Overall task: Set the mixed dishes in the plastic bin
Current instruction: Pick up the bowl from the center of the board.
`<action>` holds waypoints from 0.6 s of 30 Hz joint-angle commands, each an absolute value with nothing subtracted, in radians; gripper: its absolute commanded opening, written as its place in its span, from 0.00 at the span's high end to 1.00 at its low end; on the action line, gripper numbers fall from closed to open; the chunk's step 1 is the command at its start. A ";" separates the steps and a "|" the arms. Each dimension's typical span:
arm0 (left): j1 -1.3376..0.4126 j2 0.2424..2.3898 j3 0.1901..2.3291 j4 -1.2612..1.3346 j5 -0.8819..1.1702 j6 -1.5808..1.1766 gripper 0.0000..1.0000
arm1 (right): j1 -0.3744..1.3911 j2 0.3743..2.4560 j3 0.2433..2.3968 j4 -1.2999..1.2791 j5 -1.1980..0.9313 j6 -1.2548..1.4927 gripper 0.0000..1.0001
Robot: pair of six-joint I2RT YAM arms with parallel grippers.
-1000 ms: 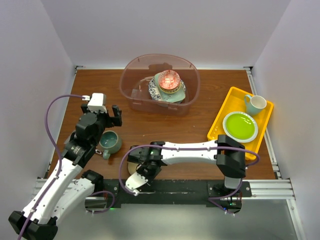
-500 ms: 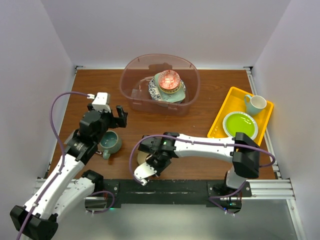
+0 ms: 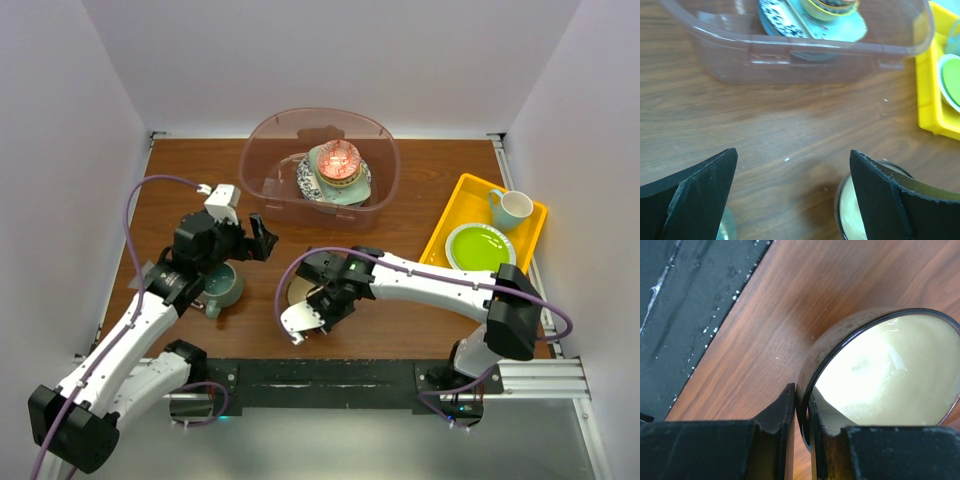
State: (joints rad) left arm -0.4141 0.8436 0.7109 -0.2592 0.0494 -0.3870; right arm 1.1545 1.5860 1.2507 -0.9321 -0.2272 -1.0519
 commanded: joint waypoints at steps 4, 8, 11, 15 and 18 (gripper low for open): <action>-0.408 0.891 0.744 -0.172 0.261 -0.446 0.00 | 1.112 1.519 1.264 -0.870 -0.261 -1.045 1.00; -0.408 0.911 0.735 -0.150 0.317 -0.456 0.00 | 1.089 1.514 1.264 -0.865 -0.273 -1.039 1.00; -0.408 0.925 0.729 -0.132 0.363 -0.463 0.00 | 1.078 1.508 1.262 -0.865 -0.284 -1.037 1.00; -0.410 0.953 0.716 -0.114 0.406 -0.471 0.00 | 1.068 1.503 1.261 -0.862 -0.284 -1.037 1.00; -0.410 0.979 0.701 -0.086 0.455 -0.491 0.00 | 1.062 1.502 1.261 -0.862 -0.284 -1.037 1.00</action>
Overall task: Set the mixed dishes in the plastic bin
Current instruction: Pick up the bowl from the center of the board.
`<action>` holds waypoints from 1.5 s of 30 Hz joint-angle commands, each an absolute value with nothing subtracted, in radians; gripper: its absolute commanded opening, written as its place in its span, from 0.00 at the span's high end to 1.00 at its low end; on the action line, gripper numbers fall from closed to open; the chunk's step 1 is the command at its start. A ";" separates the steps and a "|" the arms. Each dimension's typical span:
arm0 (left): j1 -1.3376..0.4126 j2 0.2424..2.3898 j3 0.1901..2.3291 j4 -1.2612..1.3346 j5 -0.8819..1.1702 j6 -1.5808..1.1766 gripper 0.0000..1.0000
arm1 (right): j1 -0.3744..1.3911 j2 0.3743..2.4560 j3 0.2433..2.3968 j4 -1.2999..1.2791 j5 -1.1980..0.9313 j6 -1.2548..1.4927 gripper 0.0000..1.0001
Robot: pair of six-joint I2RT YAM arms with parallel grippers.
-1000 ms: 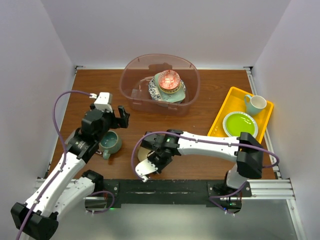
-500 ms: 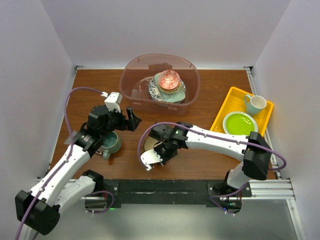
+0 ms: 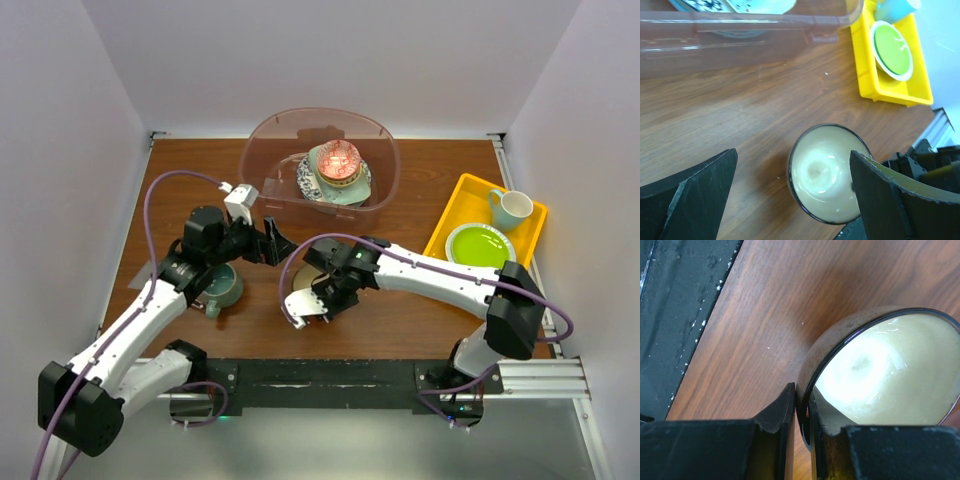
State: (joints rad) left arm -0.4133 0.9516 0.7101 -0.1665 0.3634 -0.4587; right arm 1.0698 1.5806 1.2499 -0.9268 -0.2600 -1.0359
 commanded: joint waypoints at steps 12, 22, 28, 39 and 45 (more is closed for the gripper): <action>-0.426 1.141 0.675 -0.048 0.609 -0.517 0.00 | 1.042 1.488 1.264 -0.861 -0.282 -1.035 1.00; -0.563 1.345 0.776 -0.195 0.499 -0.446 0.22 | 1.028 1.485 1.262 -0.854 -0.284 -1.034 1.00; -0.581 1.376 0.805 -0.258 0.440 -0.428 0.67 | 1.026 1.488 1.259 -0.851 -0.290 -1.032 1.00; -0.583 1.325 0.819 -0.291 0.408 -0.408 1.00 | 1.026 1.500 1.256 -0.844 -0.302 -1.022 0.92; -0.572 1.259 0.827 -0.302 0.361 -0.413 1.00 | 1.023 1.500 1.241 -0.833 -0.308 -1.014 0.71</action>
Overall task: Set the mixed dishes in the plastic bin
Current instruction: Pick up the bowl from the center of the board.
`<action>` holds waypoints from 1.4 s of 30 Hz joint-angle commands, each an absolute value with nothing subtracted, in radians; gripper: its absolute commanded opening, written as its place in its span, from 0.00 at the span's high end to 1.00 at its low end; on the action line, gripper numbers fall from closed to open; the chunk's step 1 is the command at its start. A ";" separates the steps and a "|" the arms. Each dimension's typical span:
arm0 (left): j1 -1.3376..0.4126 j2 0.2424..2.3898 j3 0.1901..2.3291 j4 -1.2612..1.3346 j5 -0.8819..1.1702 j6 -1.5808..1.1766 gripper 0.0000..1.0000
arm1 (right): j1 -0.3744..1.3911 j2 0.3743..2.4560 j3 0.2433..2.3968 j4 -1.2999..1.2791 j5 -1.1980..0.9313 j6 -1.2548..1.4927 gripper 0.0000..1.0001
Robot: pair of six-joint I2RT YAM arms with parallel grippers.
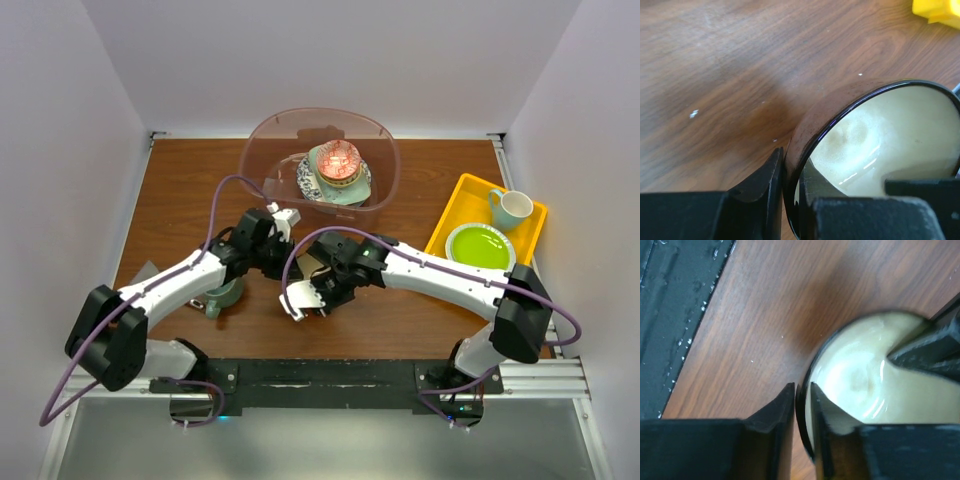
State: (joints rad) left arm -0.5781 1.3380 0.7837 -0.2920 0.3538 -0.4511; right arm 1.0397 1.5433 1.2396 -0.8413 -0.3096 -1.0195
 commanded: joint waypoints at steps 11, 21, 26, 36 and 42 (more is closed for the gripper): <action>-0.450 1.129 0.815 -0.317 0.331 -0.410 1.00 | 1.002 1.442 1.183 -0.787 -0.325 -1.008 0.26; -0.414 1.103 0.853 -0.376 0.287 -0.365 1.00 | 0.864 1.336 1.144 -0.778 -0.463 -0.999 0.12; -0.411 1.074 0.884 -0.399 0.256 -0.350 1.00 | 0.779 1.284 1.115 -0.775 -0.554 -0.999 0.06; -0.408 0.993 0.934 -0.399 0.244 -0.322 1.00 | 0.634 1.212 1.080 -0.764 -0.649 -0.986 0.02; -0.407 0.959 0.980 -0.390 0.244 -0.308 1.00 | 0.600 1.198 1.072 -0.756 -0.666 -0.976 0.02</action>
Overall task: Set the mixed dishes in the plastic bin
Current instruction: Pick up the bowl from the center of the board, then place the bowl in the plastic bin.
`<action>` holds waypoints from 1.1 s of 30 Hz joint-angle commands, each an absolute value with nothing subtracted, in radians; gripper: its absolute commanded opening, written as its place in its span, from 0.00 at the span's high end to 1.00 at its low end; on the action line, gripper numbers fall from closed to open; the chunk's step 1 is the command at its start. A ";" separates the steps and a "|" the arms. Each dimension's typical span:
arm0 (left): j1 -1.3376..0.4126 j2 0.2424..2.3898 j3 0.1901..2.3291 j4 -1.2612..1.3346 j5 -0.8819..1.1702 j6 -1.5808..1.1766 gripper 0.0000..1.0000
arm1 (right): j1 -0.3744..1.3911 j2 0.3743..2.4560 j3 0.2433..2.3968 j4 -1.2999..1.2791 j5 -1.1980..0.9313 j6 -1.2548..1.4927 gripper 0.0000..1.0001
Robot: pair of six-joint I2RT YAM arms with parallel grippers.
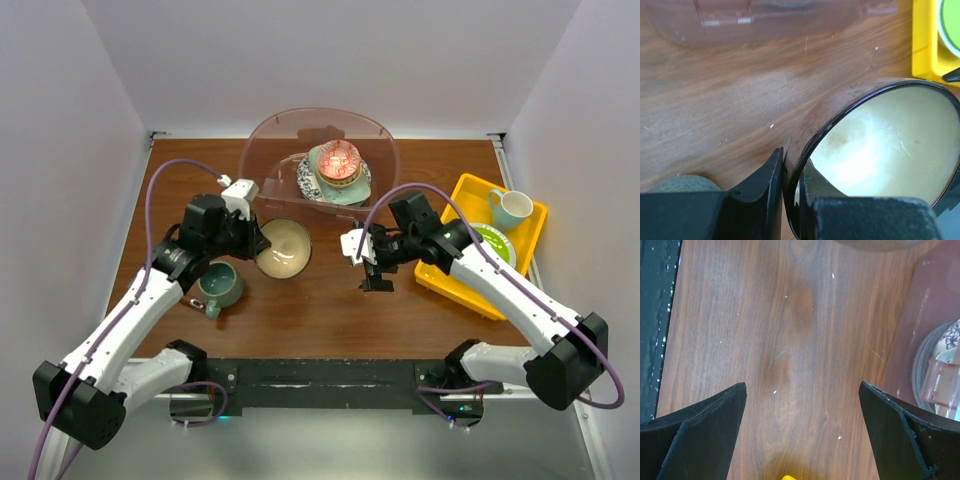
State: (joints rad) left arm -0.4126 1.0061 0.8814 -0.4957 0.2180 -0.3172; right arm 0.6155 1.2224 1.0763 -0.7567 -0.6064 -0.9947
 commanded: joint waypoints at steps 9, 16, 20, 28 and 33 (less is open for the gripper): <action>-0.407 0.968 1.057 -0.368 0.210 -0.304 1.00 | 0.581 1.195 1.065 -0.755 -0.673 -0.976 0.02; -0.403 0.980 1.114 -0.322 0.153 -0.314 1.00 | 0.577 1.197 1.062 -0.753 -0.675 -0.976 0.02; -0.399 0.991 1.137 -0.287 0.115 -0.321 1.00 | 0.578 1.197 1.062 -0.755 -0.676 -0.976 0.02; -0.385 1.046 1.183 -0.253 0.103 -0.334 1.00 | 0.575 1.200 1.057 -0.753 -0.676 -0.977 0.02; -0.371 1.071 1.203 -0.229 0.103 -0.342 1.00 | 0.575 1.197 1.057 -0.753 -0.676 -0.977 0.02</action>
State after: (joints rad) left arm -0.3870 1.0767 1.1107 -0.4049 0.0990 -0.3000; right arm 0.5812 1.2152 1.0603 -0.7555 -0.6468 -0.9874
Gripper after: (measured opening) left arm 0.165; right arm 0.983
